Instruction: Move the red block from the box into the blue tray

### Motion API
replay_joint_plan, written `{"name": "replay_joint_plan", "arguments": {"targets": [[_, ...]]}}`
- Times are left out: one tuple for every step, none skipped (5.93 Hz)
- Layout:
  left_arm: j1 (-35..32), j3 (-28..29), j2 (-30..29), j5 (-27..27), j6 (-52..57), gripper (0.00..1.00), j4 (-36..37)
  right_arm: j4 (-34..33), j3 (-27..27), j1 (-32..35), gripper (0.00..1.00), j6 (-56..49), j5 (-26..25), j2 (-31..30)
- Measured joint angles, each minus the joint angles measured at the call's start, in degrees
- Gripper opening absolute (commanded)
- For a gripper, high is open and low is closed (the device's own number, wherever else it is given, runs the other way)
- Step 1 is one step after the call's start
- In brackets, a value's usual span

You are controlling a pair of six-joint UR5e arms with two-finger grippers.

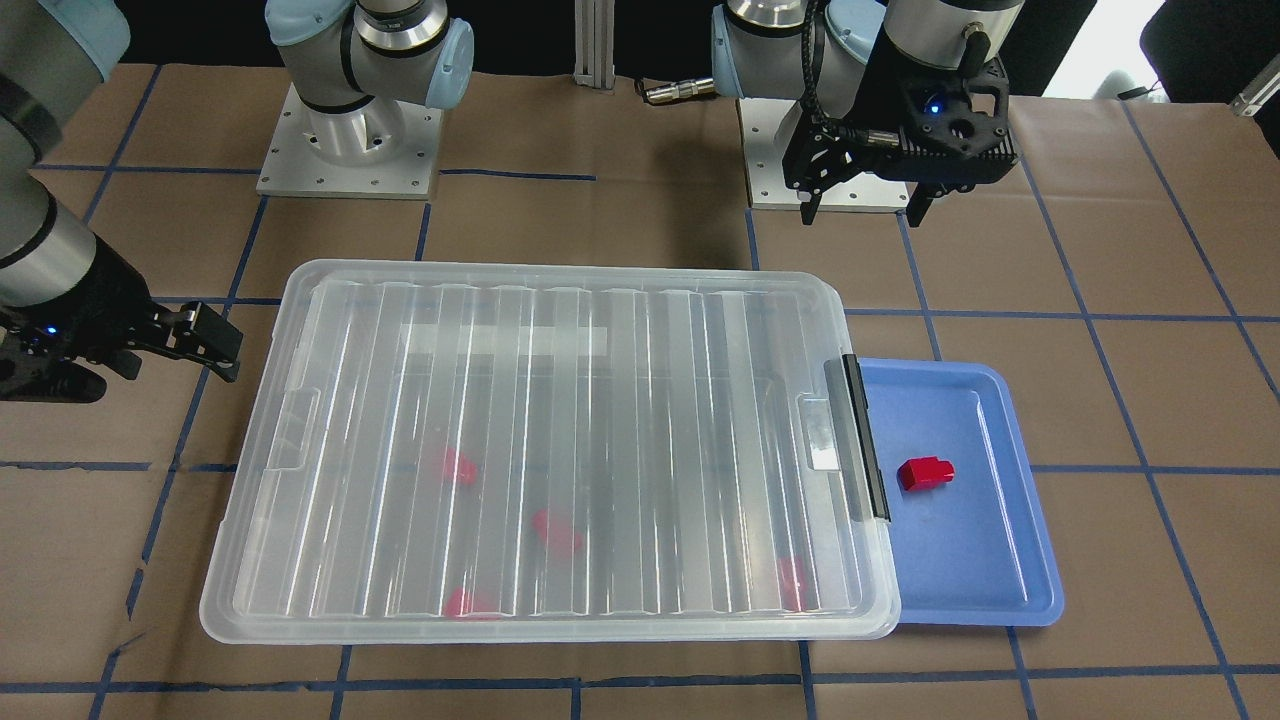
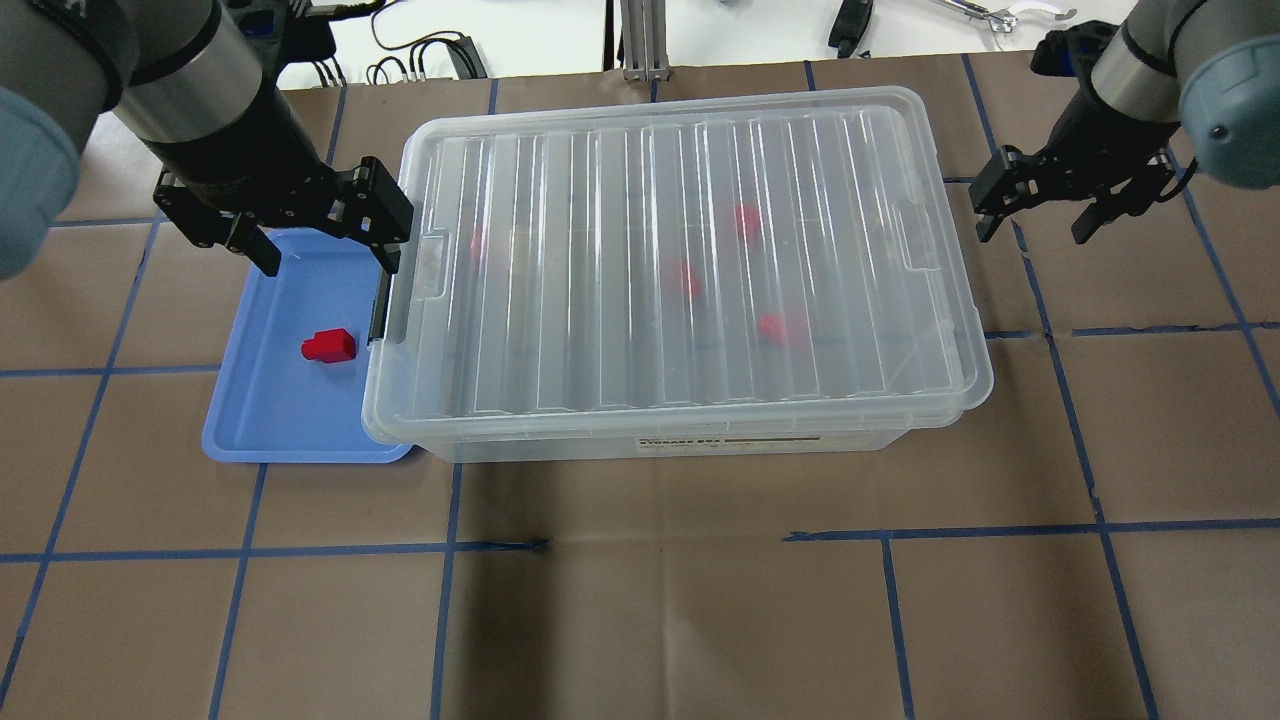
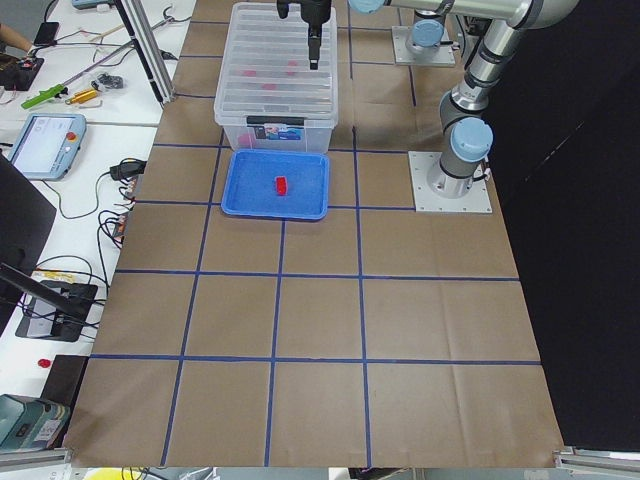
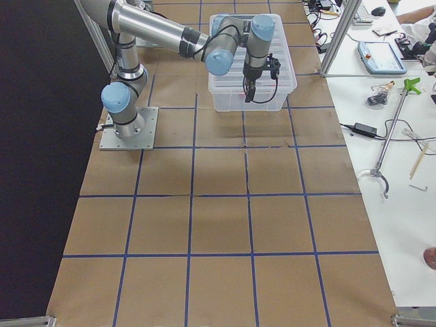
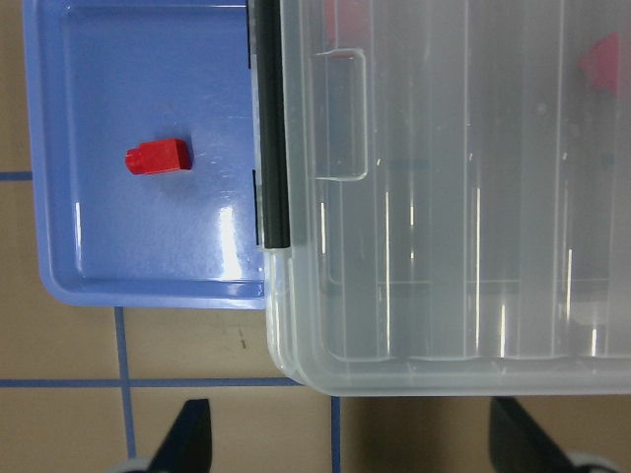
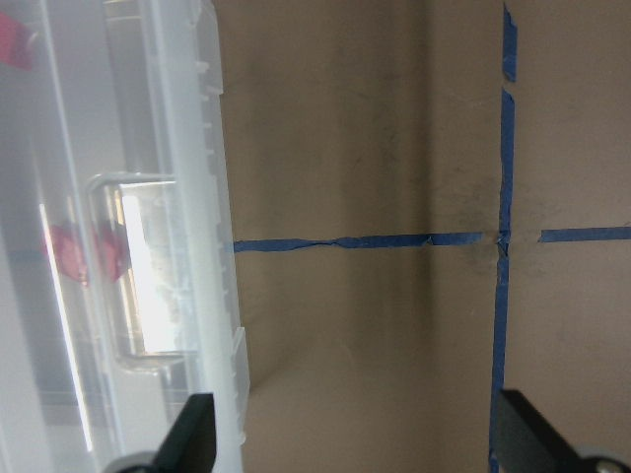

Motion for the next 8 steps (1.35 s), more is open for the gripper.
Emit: {"name": "replay_joint_plan", "arguments": {"targets": [[0.05,-0.13,-0.03,0.69,-0.02,0.98,0.09,5.93,-4.93,1.79,1.00,3.17,-0.02,-0.38],[0.16,-0.18,0.01,-0.16,0.29,0.98,0.18,10.82,-9.38,4.98,1.00,8.86,-0.05,-0.51],[0.42,-0.14,0.15,-1.70,1.77,0.98,0.24,13.90,-12.26,8.05,1.00,13.90,-0.18,-0.54],[0.69,-0.15,0.46,-2.13,2.84,0.98,0.31,15.93,-13.47,10.26,1.00,16.88,-1.05,-0.91],[0.73,-0.57,0.82,-1.77,2.81,0.99,0.93,17.23,-13.58,11.39,1.00,17.82,-2.09,-1.71],[0.73,-1.12,1.01,-1.61,2.70,0.98,1.79,17.79,-13.22,11.92,1.00,18.14,-2.44,-2.41],[0.73,-1.40,0.93,-1.57,2.66,0.99,2.31,17.90,-12.74,12.18,1.00,18.26,-2.54,-2.68],[0.68,-1.64,0.96,-1.55,2.67,0.99,2.66,17.87,-12.43,12.29,1.00,18.29,-2.56,-2.73]]}}
